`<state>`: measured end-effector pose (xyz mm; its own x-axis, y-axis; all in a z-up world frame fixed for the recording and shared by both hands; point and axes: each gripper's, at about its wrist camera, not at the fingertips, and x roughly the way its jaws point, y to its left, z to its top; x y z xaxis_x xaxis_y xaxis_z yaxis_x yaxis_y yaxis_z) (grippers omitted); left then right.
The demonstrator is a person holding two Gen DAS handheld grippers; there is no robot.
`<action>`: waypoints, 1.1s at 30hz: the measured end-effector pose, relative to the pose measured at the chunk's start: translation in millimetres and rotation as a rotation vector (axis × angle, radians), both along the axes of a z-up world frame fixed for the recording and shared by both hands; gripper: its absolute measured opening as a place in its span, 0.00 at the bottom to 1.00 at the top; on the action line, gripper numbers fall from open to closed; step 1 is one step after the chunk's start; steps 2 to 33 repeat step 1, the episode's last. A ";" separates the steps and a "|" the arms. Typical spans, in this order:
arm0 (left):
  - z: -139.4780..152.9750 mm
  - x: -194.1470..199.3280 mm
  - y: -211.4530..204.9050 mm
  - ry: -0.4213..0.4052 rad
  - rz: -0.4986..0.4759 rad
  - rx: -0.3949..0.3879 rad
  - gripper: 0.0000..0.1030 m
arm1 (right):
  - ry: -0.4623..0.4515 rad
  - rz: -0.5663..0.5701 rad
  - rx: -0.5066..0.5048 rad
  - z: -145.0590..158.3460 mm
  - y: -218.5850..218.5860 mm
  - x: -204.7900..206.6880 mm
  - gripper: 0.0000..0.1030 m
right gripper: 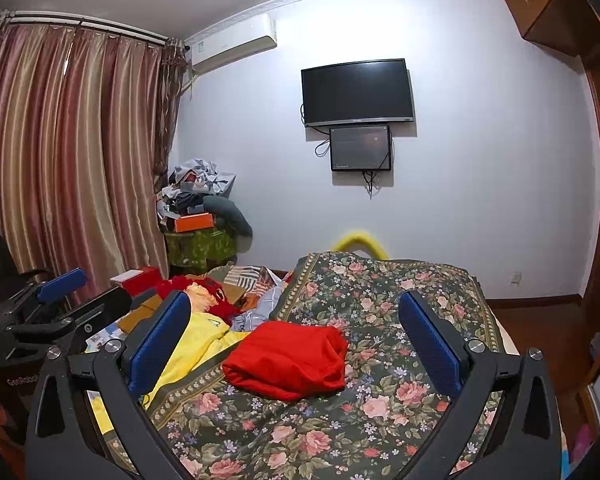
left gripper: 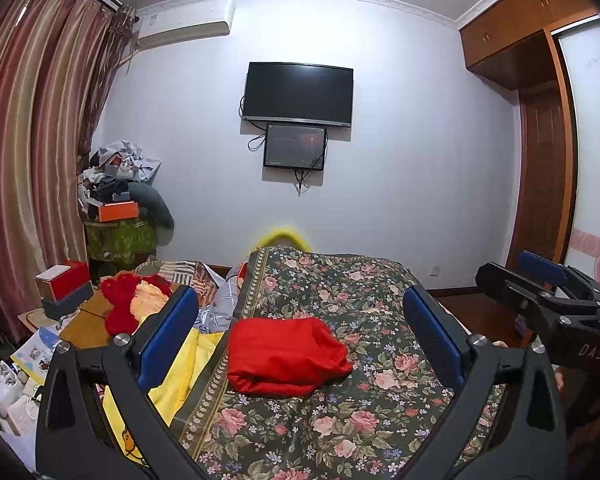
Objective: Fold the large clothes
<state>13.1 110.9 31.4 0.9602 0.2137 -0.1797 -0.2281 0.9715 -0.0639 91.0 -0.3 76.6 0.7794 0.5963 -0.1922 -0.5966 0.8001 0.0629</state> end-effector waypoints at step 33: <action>-0.1 0.0 0.3 0.001 -0.001 0.000 1.00 | 0.000 0.000 0.000 0.1 0.2 0.3 1.00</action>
